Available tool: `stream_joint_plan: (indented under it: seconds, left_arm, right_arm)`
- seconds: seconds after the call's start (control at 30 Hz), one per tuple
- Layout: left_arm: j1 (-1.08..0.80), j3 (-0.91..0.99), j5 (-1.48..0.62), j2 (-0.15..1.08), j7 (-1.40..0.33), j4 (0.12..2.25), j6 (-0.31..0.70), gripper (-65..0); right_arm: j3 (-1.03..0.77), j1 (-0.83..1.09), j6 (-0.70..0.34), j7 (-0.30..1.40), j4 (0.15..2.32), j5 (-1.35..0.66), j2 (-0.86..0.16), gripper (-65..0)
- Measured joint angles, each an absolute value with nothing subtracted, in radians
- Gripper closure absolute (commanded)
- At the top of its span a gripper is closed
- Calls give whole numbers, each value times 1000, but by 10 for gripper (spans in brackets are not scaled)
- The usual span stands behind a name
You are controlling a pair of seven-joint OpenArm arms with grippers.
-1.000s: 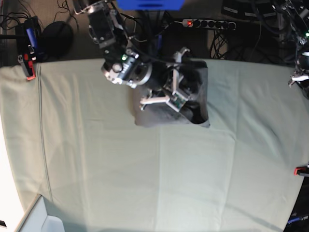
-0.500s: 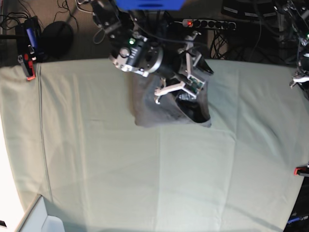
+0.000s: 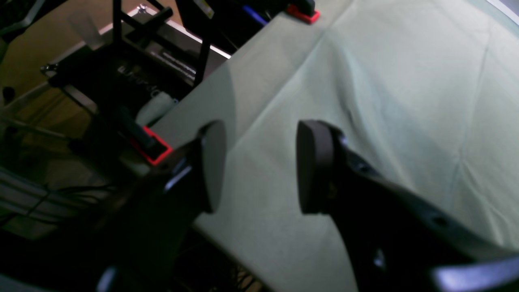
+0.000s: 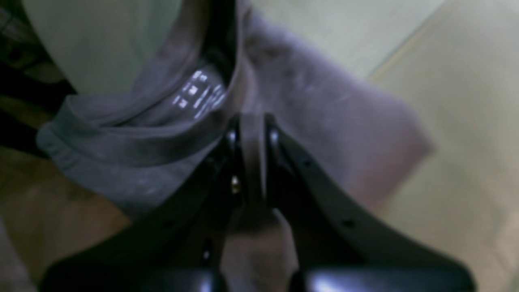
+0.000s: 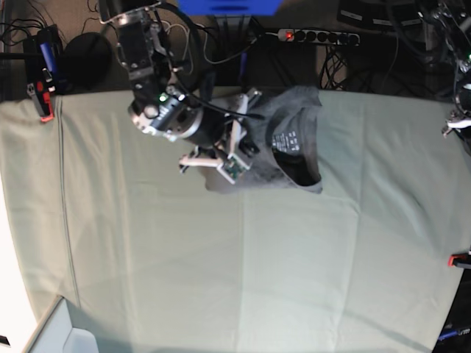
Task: Layout the t-shirt on the table in an organized manner, then fold the t-shirt properly
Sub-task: 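Lower the held end onto the stack and adjust it with the right gripper, then grasp the stack's collar edge with the left gripper beside the right gripper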
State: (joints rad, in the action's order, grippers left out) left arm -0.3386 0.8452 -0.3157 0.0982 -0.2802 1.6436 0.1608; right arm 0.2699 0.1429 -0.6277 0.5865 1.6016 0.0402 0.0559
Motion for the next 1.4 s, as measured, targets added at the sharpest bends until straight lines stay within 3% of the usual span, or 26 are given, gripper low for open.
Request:
stream_joint_plan:
  seconds: [0.2, 0.47, 0.7, 0.8, 1.27, 1.4]
  left_arm:
    - [-338, 845, -316, 96, -281, 1644, 161, -283]
    - [-344, 845, -316, 97, -281, 1644, 161, -283]
    - [-343, 844, -316, 94, -281, 1644, 161, -283]
    - [-342, 841, -316, 94, -281, 1644, 161, -283]
    - [-344, 802, -316, 88, -281, 1644, 161, -283]
    - [-340, 803, -313, 74, -281, 1644, 161, -283]
  right_arm:
    - [392, 76, -628, 580, 1454, 37, 94, -5]
    - [415, -7, -627, 581, 1342, 37, 136, -5]
    - [369, 48, -628, 578, 1635, 27, 86, -4]
    - [339, 42, -628, 587, 1639, 36, 83, -4]
    - [338, -161, -627, 574, 1230, 35, 147, -4]
    - [339, -162, -628, 480, 1148, 38, 147, -5]
